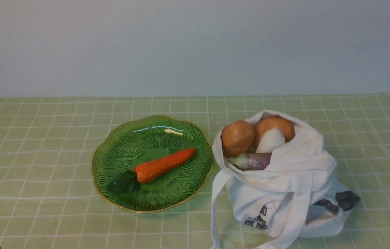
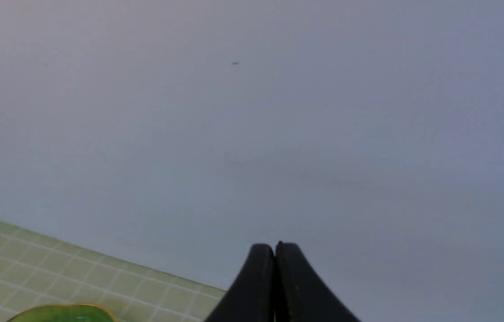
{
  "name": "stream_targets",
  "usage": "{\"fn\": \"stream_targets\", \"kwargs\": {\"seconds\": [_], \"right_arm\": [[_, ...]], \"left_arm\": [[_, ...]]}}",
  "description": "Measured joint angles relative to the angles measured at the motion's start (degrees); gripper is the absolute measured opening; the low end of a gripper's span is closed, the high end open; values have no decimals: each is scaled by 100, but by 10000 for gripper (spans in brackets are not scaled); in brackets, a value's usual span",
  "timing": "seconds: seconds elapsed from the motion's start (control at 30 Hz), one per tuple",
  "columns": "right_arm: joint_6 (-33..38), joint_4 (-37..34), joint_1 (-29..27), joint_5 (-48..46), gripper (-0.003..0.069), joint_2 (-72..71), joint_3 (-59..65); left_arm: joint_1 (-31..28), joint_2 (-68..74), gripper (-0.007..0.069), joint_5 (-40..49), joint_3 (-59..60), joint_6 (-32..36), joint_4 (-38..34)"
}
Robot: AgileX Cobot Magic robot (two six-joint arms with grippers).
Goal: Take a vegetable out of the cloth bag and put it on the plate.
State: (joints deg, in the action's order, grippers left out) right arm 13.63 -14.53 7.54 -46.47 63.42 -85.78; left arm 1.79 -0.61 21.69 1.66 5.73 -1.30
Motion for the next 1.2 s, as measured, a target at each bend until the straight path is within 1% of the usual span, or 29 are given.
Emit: {"fn": "stream_targets", "kwargs": {"seconds": [0.03,0.07,0.13,0.17,0.2,0.33,0.37,0.4,0.47,0.5,0.53,0.57,0.8,0.97,1.2], "right_arm": [[-223,207,-50,-84,-11,-179,0],[-270,308,-71,-122,-11,-215,0],[-767,897,-122,-206,-11,-648,50],[-844,940,-124,-206,-11,-727,74],[-1128,1292,-132,-214,-11,-1063,217],[-1739,1800,-132,-120,-11,-2040,840],[-1770,1841,-132,-96,-11,-2094,923],[-2008,1963,-136,40,-11,-2587,1276],[-2124,2029,-136,155,-11,-2861,1552],[-2298,2089,-136,290,-11,-3348,1963],[-2319,2089,-136,306,-11,-3401,1963],[-2444,2116,-136,425,-11,-3862,2388],[-2761,2141,-143,640,-11,-5158,3358],[-2801,2140,-143,672,-11,-5567,3554],[-2761,2140,-143,701,-11,-5639,3559]], "left_arm": [[0,0,-5,0,0,0,0],[0,0,-5,0,0,0,0],[0,0,-5,0,0,0,0],[0,0,-5,0,0,0,0],[0,0,-5,0,0,0,0],[0,0,-5,0,0,0,0],[0,0,-5,0,0,0,0],[0,0,-5,0,0,0,0],[0,0,-5,0,0,0,0],[0,0,-5,0,0,0,0],[0,0,-5,0,0,0,0],[0,0,-5,0,0,0,0],[0,0,-5,0,0,0,0],[0,0,-5,0,0,0,0],[0,0,-5,0,0,0,0]]}}
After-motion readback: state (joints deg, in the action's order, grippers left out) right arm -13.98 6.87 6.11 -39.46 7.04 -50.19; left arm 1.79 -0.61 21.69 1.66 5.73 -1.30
